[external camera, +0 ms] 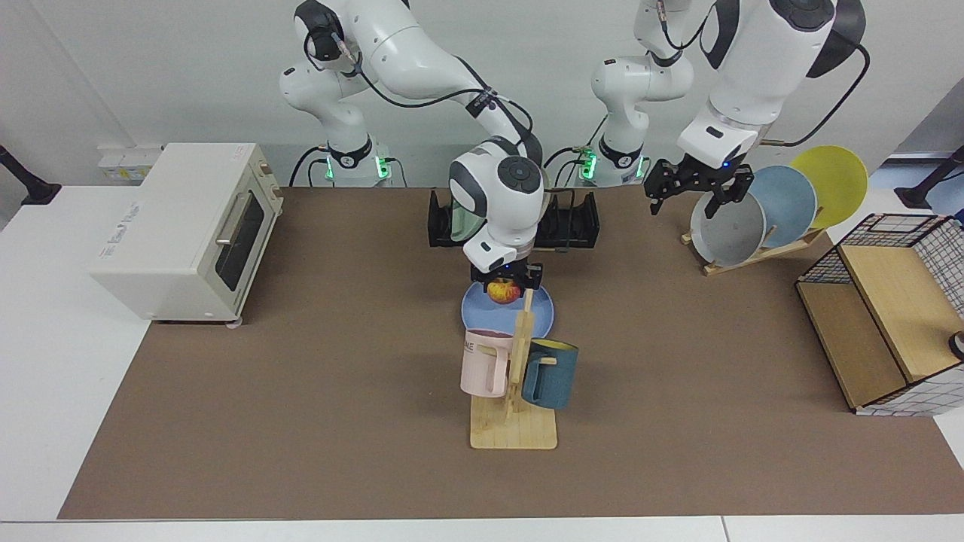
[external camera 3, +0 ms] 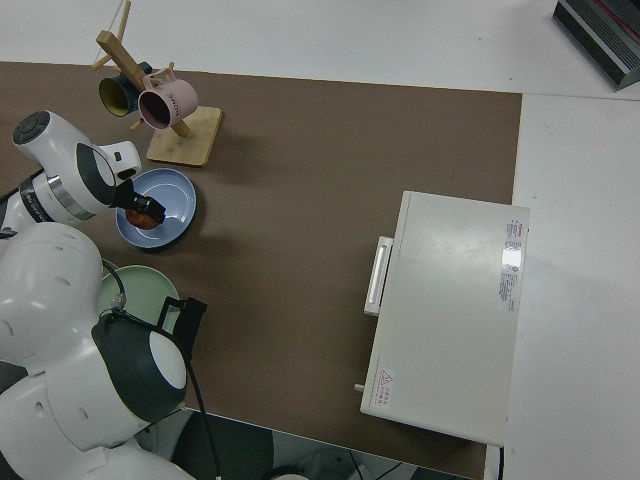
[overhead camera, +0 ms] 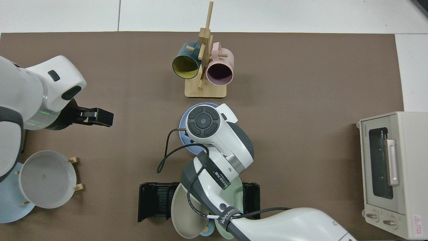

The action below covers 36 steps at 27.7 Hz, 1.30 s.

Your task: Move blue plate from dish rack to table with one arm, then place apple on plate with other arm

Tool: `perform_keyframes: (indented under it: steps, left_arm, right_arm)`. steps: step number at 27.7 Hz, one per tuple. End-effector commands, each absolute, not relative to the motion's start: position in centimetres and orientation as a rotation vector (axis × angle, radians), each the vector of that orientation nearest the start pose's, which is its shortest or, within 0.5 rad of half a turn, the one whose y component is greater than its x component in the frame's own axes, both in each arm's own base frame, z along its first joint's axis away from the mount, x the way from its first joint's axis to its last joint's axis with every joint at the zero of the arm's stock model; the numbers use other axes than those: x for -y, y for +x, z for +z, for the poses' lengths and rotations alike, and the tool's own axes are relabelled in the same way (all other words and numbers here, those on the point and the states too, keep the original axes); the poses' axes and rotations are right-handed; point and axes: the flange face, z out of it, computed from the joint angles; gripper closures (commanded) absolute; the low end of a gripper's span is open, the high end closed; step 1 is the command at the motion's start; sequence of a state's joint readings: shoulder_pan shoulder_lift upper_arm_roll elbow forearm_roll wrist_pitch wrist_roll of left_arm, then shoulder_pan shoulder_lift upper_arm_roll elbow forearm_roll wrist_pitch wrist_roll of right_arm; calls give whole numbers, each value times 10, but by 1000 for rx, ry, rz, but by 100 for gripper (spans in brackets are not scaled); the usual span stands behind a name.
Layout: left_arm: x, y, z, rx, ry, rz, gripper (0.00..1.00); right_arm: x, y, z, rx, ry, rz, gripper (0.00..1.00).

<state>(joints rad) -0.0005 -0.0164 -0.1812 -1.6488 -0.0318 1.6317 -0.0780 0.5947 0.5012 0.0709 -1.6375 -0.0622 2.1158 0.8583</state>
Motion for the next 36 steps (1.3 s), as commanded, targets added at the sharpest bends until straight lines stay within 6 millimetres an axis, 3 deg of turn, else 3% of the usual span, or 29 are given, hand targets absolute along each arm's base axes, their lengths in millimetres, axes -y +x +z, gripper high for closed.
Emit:
perform_keyframes:
  steps: [1,4,5,7,8,14,21,23,29,36]
  left_arm:
    - [83,544,611,-95,-3164,15,0]
    - [79,544,611,-81,-3162,12,0]
    - [77,545,611,-76,-3164,12,0]
    - [70,545,613,-57,-3163,7,0]
    - [68,546,613,-50,-3163,6,0]
    - [53,547,613,-8,-3162,6,0]
    - [49,544,620,4,-3159,-16,0]
    - [49,544,620,4,-3159,-16,0]
    - [51,544,620,-1,-3157,-16,0]
    - [49,544,620,3,-3157,-16,0]
  right_arm:
    - [-416,540,313,-306,-3137,-13,100]
    - [-415,541,302,-306,-3141,-3,97]
    - [-416,541,302,-303,-3137,-9,83]
    - [-412,545,302,-326,-3131,3,24]
    - [-411,546,303,-336,-3130,13,0]
    - [-405,546,326,-330,-3139,25,0]
    - [-385,557,400,-212,-3176,33,0]
    - [-366,566,422,-151,-3167,13,0]
    - [-285,598,476,57,-3137,-86,0]
    - [-184,619,506,256,-3151,-148,0]
